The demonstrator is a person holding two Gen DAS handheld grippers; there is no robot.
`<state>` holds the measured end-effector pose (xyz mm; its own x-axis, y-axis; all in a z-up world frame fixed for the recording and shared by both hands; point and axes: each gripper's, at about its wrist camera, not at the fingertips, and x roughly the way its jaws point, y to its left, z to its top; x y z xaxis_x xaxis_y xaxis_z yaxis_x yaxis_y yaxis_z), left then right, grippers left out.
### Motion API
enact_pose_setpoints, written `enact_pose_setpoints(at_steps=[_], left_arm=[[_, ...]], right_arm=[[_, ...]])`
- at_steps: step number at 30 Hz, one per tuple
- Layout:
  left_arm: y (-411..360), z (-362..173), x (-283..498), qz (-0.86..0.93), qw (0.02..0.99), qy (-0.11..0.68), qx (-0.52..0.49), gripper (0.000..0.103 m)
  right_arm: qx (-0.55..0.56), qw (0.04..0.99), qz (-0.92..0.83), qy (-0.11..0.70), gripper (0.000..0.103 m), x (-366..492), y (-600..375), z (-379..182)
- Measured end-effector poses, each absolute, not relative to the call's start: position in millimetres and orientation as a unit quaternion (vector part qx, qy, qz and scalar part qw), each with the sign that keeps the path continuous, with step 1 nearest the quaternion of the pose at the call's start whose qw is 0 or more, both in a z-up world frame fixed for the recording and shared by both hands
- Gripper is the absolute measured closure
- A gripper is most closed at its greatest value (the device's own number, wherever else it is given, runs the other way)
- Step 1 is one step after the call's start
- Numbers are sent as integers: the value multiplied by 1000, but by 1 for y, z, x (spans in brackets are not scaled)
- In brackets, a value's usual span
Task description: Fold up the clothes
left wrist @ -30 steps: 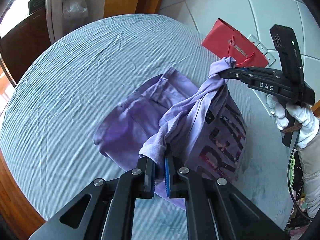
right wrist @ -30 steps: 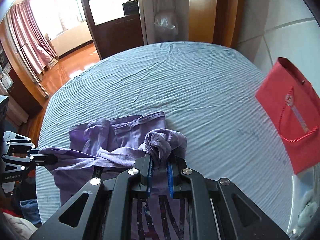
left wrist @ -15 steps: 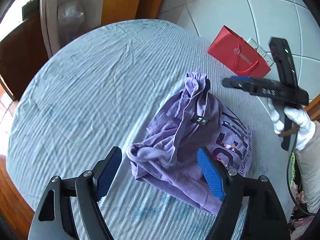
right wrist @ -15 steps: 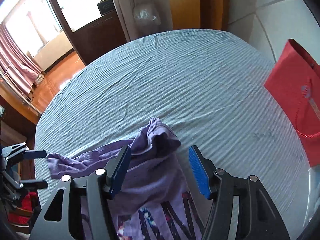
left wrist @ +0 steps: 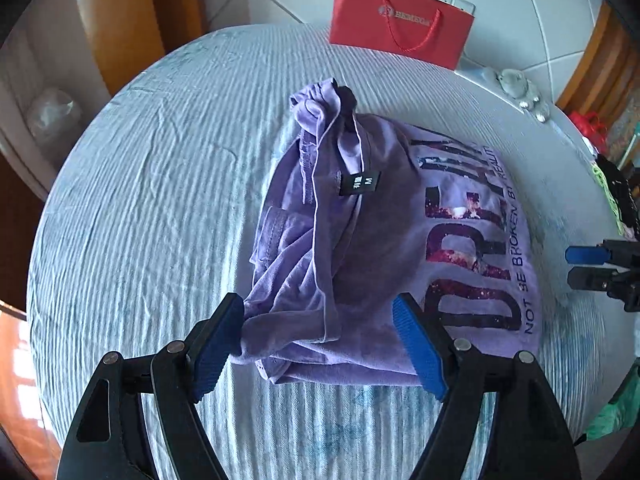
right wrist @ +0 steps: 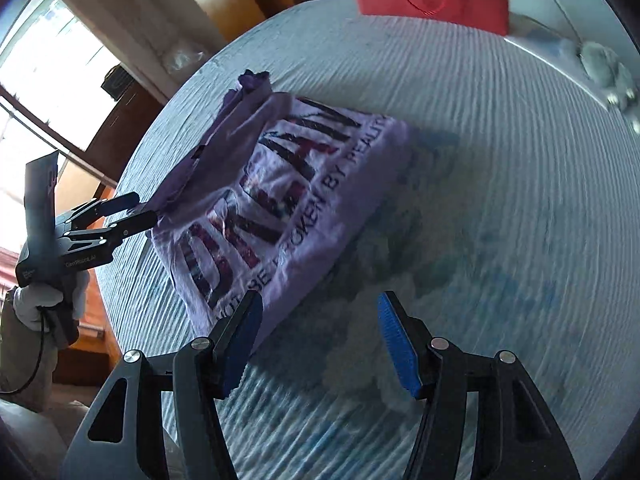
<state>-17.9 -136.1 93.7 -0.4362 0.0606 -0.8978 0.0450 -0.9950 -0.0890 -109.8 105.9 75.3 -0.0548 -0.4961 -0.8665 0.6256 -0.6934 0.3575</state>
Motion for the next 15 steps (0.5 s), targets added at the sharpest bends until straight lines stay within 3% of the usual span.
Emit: enact_pose_setpoints(at_steps=[6,10,14,15], left_arm=[[-150,81,-22,831,87,-34,-549,27],[-152,72,-25,823,106,-35,-556,33],[-156,70,-26,827,99,-38,-552,37],[-158,70,-28,829,96,-38,-550,43]], right_arm=[[595,325,-735,-1,44,-68,95,57],[611,282,-739,-39,45,-40,87,45],[614,263,-743,-40,53,-34,77,37],[612,261,-746,-36,58,-35,75,37]])
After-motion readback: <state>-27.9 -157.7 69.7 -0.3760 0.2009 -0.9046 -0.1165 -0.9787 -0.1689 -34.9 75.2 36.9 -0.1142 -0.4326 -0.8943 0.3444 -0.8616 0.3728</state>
